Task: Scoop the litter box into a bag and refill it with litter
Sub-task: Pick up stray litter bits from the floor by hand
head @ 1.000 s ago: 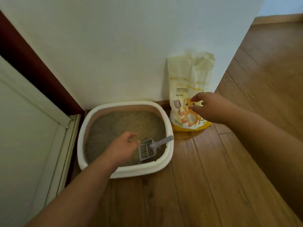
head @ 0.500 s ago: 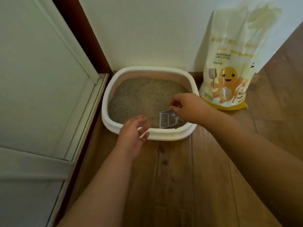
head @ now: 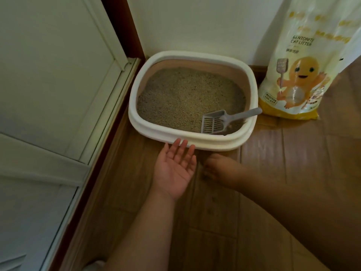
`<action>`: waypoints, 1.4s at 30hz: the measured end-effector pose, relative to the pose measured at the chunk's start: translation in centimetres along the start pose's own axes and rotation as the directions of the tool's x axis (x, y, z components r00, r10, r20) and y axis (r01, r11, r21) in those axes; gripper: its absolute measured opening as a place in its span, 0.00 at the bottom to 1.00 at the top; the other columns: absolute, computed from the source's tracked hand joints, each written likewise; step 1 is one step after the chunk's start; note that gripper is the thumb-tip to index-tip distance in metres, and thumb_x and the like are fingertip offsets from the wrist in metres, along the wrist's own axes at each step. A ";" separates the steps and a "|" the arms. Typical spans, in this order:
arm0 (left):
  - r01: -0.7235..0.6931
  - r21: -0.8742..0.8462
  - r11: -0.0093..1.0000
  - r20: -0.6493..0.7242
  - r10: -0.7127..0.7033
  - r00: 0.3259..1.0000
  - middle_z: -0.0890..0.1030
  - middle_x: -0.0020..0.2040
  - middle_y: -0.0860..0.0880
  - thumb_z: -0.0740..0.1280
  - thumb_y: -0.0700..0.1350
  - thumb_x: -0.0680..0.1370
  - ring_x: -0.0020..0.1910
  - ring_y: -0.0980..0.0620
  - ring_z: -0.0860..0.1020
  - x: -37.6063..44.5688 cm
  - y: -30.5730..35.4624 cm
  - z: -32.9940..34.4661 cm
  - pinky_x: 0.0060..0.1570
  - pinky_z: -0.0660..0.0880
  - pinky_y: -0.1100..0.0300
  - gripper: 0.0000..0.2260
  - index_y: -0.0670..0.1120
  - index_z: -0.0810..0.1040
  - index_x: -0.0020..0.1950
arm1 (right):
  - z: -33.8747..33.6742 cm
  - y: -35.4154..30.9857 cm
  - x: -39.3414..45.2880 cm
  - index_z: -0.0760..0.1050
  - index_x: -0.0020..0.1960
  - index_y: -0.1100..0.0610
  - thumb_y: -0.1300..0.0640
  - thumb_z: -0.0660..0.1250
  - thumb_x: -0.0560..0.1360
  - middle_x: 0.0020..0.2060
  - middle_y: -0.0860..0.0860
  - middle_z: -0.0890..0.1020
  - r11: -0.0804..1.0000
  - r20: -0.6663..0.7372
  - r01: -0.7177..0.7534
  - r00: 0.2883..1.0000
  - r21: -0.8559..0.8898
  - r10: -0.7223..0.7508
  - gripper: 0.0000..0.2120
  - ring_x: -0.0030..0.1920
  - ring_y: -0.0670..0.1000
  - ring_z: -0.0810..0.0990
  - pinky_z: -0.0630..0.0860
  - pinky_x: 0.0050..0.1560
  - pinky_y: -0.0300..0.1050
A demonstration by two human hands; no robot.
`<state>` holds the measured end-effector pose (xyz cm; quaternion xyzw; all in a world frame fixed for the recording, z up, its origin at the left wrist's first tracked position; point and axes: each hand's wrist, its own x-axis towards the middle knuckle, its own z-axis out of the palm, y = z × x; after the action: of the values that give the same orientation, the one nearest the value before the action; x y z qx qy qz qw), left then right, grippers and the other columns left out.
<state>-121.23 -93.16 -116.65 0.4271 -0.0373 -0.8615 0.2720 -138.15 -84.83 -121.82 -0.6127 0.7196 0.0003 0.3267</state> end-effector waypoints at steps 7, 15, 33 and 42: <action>-0.012 -0.009 1.000 -0.031 0.011 0.999 0.84 0.63 0.46 0.62 0.53 0.83 0.61 0.45 0.83 0.7 0.1 -0.7 0.51 0.78 0.53 0.18 0.45 0.80 0.67 | 3.7 -0.3 0.8 0.75 0.65 0.50 0.49 0.65 0.79 0.65 0.53 0.74 0.994 0.066 -0.059 0.996 -0.094 0.065 0.16 0.60 0.54 0.76 0.76 0.62 0.50; -0.022 0.026 0.999 0.018 0.022 1.000 0.84 0.64 0.48 0.62 0.53 0.83 0.60 0.46 0.83 1.2 0.3 0.1 0.52 0.77 0.55 0.18 0.45 0.80 0.67 | 0.5 -2.7 0.9 0.79 0.52 0.55 0.56 0.67 0.76 0.50 0.53 0.79 0.996 -0.178 -0.053 0.982 0.071 0.065 0.06 0.50 0.55 0.80 0.76 0.49 0.46; 0.220 -0.097 0.971 0.476 -0.149 0.867 0.80 0.69 0.43 0.59 0.55 0.84 0.69 0.43 0.78 -0.1 -2.3 10.7 0.75 0.67 0.46 0.23 0.41 0.77 0.71 | -15.6 -10.2 -7.1 0.79 0.60 0.57 0.59 0.69 0.77 0.57 0.52 0.82 0.976 -0.393 -0.210 0.893 0.065 0.218 0.12 0.61 0.51 0.78 0.65 0.54 0.30; 0.145 -0.058 0.988 0.444 -0.104 0.890 0.85 0.60 0.42 0.56 0.47 0.87 0.59 0.46 0.84 0.9 0.0 11.5 0.54 0.83 0.50 0.17 0.40 0.81 0.62 | -16.5 -11.0 -7.9 0.81 0.55 0.57 0.55 0.72 0.77 0.48 0.50 0.84 0.952 -0.419 -0.210 0.861 0.222 0.288 0.08 0.49 0.48 0.82 0.80 0.54 0.47</action>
<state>-130.35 -95.56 -110.01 0.2106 -0.0317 -0.9521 0.2196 -135.86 -87.19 -100.72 -0.4679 0.8459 -0.1590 0.2005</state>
